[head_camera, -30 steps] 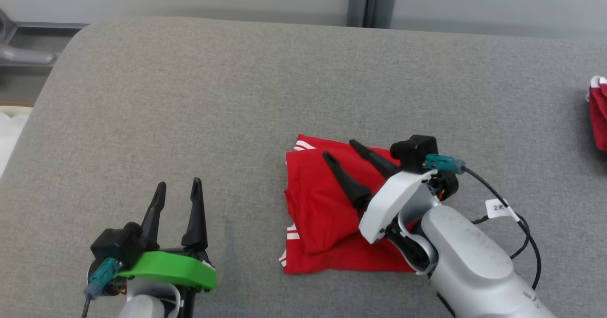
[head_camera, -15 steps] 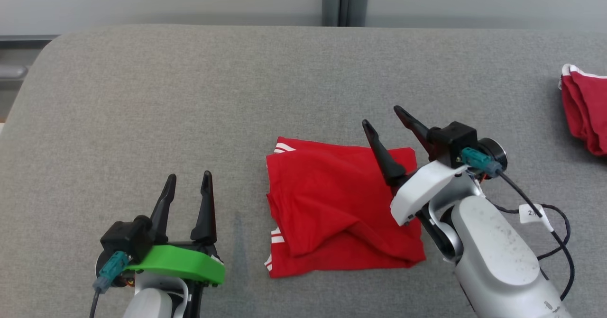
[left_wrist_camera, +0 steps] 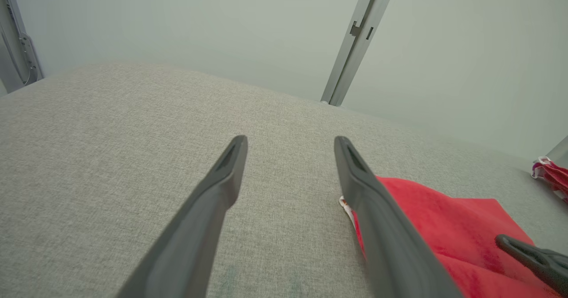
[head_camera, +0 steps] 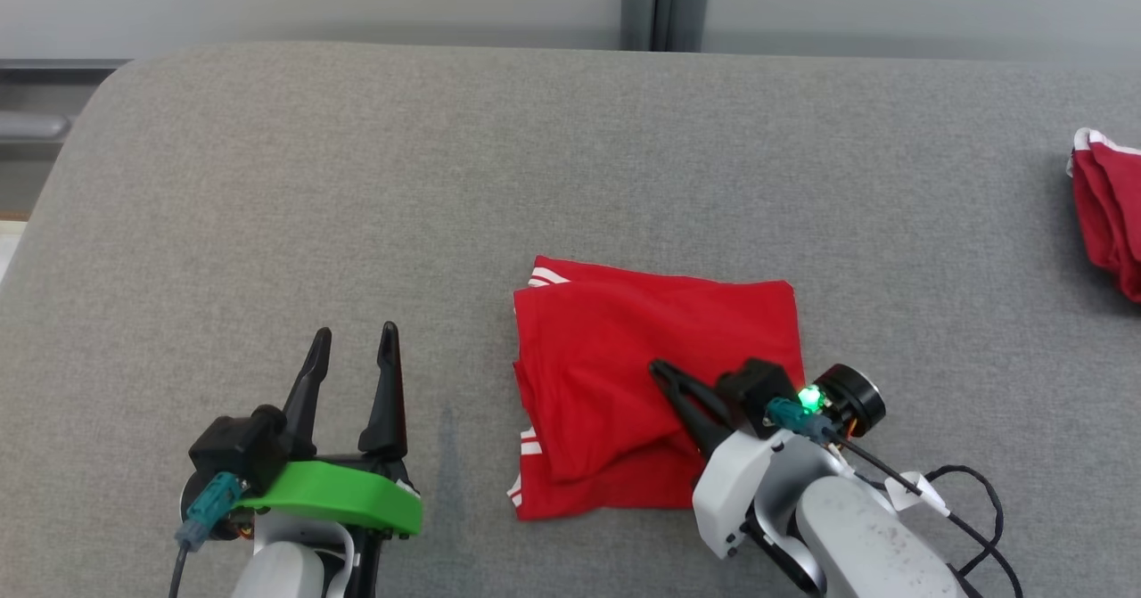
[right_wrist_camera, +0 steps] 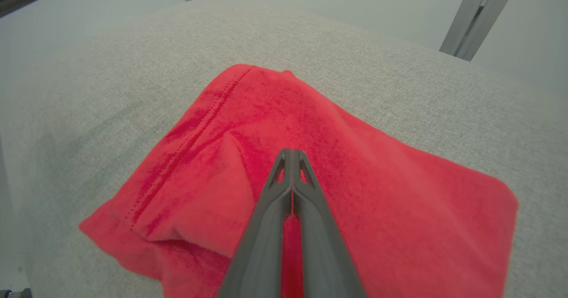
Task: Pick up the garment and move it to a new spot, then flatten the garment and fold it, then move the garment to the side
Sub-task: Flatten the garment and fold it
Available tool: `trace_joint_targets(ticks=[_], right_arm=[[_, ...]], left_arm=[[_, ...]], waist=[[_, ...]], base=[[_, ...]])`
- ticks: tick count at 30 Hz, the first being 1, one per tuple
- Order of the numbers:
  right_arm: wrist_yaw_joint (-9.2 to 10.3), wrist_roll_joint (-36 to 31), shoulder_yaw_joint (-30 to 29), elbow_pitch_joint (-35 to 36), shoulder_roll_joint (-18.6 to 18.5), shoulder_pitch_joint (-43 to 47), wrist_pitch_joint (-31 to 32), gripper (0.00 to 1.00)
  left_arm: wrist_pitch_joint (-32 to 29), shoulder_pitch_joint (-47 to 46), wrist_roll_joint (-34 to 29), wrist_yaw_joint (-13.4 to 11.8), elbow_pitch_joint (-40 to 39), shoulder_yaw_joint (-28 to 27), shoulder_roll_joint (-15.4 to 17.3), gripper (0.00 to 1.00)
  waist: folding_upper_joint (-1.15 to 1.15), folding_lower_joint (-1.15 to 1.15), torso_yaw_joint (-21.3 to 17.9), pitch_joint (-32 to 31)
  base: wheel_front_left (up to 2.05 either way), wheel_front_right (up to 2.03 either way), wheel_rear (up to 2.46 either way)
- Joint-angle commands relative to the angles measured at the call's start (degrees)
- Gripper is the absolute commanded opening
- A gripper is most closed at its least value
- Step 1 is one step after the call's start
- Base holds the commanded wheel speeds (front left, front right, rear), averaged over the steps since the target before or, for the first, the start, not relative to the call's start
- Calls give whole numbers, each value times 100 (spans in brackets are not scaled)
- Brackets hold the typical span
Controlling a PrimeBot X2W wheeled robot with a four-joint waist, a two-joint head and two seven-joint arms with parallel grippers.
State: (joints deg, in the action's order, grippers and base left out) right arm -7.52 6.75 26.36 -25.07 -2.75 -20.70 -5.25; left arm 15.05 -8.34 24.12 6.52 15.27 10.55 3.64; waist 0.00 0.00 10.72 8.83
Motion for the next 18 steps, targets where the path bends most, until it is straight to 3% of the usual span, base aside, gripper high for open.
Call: trace_joint_targets(ticks=[1, 14, 18], right_arm=[[7, -42, 74, -121, -29, 30, -44, 0], [7, 409, 1434, -1044, -28, -230, -309, 0], [7, 551, 1485, -1109, -27, -328, -513, 0]], left_arm=[[15, -23, -46, 25, 23, -23, -6, 100], [15, 46, -89, 54, 69, -35, -21, 100], [15, 31, -110, 58, 84, -12, -26, 100]], waist=[[0, 0, 23, -6], [0, 0, 58, -10], [0, 0, 5, 0]], base=[[0, 0, 0], [0, 0, 0], [0, 0, 0]])
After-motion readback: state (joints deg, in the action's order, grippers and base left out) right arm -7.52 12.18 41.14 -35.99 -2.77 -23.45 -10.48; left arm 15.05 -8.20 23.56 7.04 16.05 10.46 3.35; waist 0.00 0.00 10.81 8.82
